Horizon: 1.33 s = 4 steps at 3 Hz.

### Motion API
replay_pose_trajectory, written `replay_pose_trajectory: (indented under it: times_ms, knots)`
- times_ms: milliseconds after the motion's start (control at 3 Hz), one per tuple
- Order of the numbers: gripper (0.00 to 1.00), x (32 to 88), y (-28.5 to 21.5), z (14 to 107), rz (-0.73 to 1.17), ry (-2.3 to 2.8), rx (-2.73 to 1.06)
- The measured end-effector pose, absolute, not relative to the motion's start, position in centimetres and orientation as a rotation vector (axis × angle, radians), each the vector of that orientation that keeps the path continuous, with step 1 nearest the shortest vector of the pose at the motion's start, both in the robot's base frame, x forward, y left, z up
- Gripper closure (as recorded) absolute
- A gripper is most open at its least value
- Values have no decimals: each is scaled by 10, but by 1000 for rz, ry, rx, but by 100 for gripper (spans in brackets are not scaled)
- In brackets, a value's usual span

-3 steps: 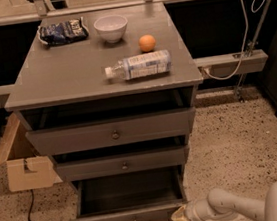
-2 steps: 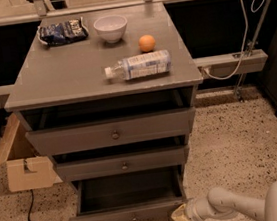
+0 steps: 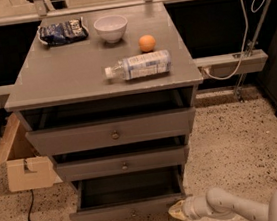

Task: Close bottom drawer

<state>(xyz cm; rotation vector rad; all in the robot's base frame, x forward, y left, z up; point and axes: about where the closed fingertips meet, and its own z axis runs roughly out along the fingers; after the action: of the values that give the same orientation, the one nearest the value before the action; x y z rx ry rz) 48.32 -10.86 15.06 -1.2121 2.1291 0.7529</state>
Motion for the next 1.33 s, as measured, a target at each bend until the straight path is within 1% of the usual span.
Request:
replay_pose_trajectory:
  times_ms: [333,667,1000,1333]
  knots:
    - [100,507,-104,155,702,2047,-1184]
    - [100,507,-104,155,702,2046,-1184]
    - [100,530,-98,162,668,1962,-1185]
    - [100,530,-98,162,668,1962,-1185]
